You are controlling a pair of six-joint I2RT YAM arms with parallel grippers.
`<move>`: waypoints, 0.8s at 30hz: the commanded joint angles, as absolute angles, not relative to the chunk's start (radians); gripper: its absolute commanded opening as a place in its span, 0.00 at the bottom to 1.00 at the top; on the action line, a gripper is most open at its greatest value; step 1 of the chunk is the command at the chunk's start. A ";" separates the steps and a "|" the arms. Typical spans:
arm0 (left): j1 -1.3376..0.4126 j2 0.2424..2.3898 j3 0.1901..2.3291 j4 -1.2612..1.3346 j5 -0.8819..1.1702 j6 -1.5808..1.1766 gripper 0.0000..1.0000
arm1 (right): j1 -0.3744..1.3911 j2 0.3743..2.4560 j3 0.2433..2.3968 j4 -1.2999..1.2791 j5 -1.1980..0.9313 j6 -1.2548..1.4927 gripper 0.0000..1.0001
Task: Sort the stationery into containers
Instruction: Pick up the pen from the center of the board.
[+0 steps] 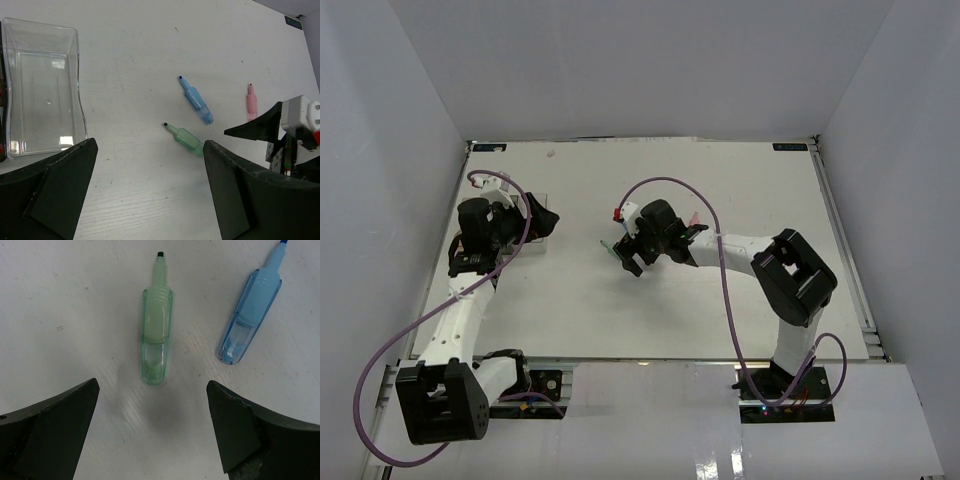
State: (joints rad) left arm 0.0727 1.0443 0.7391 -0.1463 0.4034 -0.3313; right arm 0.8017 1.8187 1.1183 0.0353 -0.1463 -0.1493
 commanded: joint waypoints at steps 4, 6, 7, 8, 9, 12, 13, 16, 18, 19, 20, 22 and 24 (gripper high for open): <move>0.077 1.012 0.756 -0.133 0.411 -0.337 0.98 | 0.818 1.893 1.195 0.021 -0.089 -0.187 0.92; 0.077 1.014 0.758 -0.135 0.414 -0.334 0.98 | 0.821 1.914 1.201 0.021 -0.084 -0.189 0.90; 0.077 1.014 0.758 -0.135 0.414 -0.336 0.98 | 0.824 1.919 1.204 0.018 -0.078 -0.189 0.89; 0.078 1.015 0.759 -0.138 0.416 -0.334 0.98 | 0.824 1.930 1.209 0.017 -0.075 -0.189 0.88; 0.077 1.017 0.761 -0.137 0.416 -0.334 0.98 | 0.825 1.934 1.210 0.015 -0.075 -0.187 0.87; 0.077 1.022 0.761 -0.138 0.423 -0.336 0.98 | 0.828 1.945 1.210 0.015 -0.071 -0.187 0.83; 0.077 1.023 0.761 -0.138 0.425 -0.336 0.98 | 0.828 1.948 1.212 0.015 -0.066 -0.187 0.82; 0.077 1.026 0.761 -0.137 0.425 -0.336 0.98 | 0.830 1.954 1.210 0.018 -0.066 -0.189 0.79; 0.077 1.026 0.758 -0.137 0.425 -0.337 0.98 | 0.831 1.959 1.207 0.021 -0.072 -0.189 0.73; 0.078 1.026 0.758 -0.137 0.422 -0.336 0.98 | 0.831 1.960 1.206 0.018 -0.072 -0.187 0.70; 0.077 1.028 0.756 -0.137 0.419 -0.336 0.98 | 0.830 1.959 1.203 0.020 -0.072 -0.187 0.68; 0.077 1.031 0.756 -0.135 0.422 -0.336 0.98 | 0.831 1.950 1.190 0.023 -0.069 -0.190 0.66; 0.077 1.035 0.755 -0.133 0.434 -0.339 0.98 | 0.833 1.942 1.169 0.032 -0.072 -0.189 0.61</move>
State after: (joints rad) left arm 0.0727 1.0420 0.7391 -0.1486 0.4080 -0.3340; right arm 0.8261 1.9404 1.1778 0.0166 -0.0780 -0.1768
